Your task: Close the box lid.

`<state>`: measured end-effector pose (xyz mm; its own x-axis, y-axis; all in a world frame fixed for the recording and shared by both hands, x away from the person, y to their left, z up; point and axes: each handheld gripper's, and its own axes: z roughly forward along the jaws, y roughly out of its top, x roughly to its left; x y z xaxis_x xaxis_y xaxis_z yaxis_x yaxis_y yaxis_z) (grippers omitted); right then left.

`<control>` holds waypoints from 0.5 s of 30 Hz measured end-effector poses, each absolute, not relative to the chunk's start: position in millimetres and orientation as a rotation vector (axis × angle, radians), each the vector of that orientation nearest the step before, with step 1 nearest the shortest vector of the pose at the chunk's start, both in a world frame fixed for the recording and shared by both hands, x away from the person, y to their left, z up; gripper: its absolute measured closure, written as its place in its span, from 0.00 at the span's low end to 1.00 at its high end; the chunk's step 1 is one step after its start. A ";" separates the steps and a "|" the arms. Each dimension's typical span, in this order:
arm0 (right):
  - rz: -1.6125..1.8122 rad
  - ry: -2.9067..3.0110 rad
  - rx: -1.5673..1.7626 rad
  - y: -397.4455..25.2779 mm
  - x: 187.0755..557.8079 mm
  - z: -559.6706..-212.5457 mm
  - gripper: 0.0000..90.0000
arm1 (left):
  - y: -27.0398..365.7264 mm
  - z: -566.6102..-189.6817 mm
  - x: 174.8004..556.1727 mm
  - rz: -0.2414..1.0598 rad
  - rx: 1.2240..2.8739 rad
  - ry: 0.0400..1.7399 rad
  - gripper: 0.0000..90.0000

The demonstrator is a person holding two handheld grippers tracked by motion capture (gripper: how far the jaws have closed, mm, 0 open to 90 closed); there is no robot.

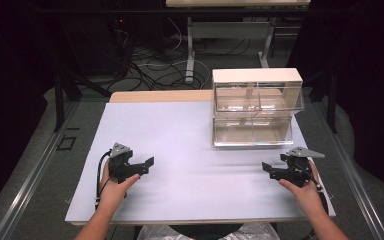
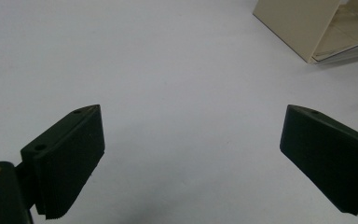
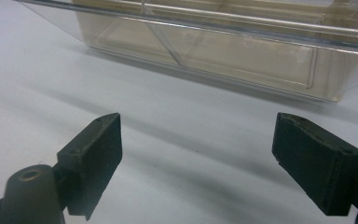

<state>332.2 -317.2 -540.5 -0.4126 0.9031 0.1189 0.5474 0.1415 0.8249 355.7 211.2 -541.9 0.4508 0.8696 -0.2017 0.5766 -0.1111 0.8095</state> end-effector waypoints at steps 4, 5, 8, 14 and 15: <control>1.164 2.021 1.380 -316.6 332.8 -541.5 0.18 | 208.5 -543.3 355.4 0.406 1.820 1.227 0.06; 1.164 2.017 1.391 -315.7 332.6 -541.6 0.18 | 208.1 -543.5 355.4 0.405 1.825 1.225 0.06; 1.153 2.020 1.377 -315.6 332.9 -541.8 0.17 | 206.8 -544.5 355.4 0.402 1.829 1.223 0.06; 1.142 2.021 1.380 -315.5 333.9 -542.6 0.17 | 203.5 -546.4 355.3 0.402 1.844 1.211 0.06; 1.139 2.024 1.381 -315.3 334.0 -542.9 0.17 | 203.1 -546.4 355.1 0.407 1.852 1.207 0.06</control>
